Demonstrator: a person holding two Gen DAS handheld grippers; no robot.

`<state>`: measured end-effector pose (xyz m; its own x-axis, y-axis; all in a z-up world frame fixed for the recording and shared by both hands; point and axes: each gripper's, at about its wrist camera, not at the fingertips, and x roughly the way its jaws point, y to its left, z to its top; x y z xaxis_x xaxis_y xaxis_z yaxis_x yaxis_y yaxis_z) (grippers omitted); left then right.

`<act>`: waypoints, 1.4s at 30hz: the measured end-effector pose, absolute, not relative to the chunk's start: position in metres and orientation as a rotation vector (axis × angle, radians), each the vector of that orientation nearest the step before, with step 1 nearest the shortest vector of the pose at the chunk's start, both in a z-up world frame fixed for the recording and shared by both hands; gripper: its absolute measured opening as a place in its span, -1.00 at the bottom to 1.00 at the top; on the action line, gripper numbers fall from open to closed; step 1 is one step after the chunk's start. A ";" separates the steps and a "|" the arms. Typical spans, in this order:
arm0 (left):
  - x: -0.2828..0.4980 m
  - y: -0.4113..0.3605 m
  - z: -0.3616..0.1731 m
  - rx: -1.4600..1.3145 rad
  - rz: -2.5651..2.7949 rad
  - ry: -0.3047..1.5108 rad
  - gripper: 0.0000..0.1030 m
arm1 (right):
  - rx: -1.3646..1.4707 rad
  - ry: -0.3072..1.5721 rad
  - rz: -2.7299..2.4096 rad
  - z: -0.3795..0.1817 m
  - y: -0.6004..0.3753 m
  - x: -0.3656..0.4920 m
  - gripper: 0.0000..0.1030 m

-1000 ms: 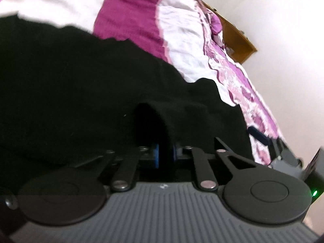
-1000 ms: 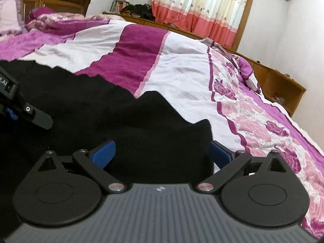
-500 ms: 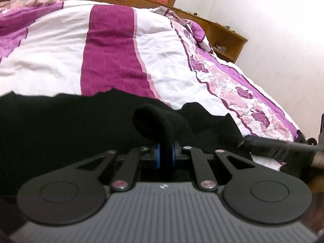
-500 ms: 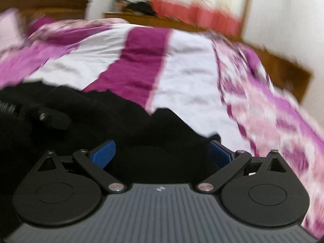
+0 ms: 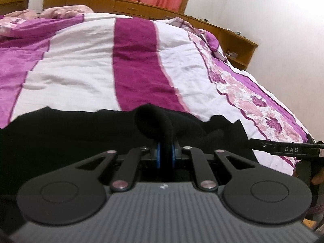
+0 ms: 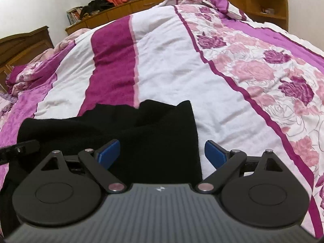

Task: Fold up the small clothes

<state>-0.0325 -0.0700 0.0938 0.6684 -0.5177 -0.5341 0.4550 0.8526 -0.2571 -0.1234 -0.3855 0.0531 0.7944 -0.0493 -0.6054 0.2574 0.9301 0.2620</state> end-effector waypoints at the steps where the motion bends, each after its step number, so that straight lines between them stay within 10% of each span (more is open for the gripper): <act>1: -0.031 -0.064 0.094 -0.106 -0.540 0.631 -0.76 | 0.336 0.639 -0.165 0.054 -0.384 -0.121 0.85; 18: 0.017 0.067 0.046 -0.330 -0.442 0.769 -0.76 | 0.404 0.605 -0.071 0.023 -0.357 -0.102 0.85; 38: 0.005 0.037 0.104 -0.550 -0.675 0.485 -0.76 | 0.055 0.490 0.177 0.060 -0.228 -0.140 0.85; 39: 0.005 0.038 0.105 -0.572 -0.682 0.487 -0.76 | 0.055 0.489 0.233 0.059 -0.214 -0.145 0.71; 42: 0.003 0.042 0.107 -0.599 -0.692 0.495 -0.76 | 0.065 0.529 0.312 0.043 -0.180 -0.135 -0.50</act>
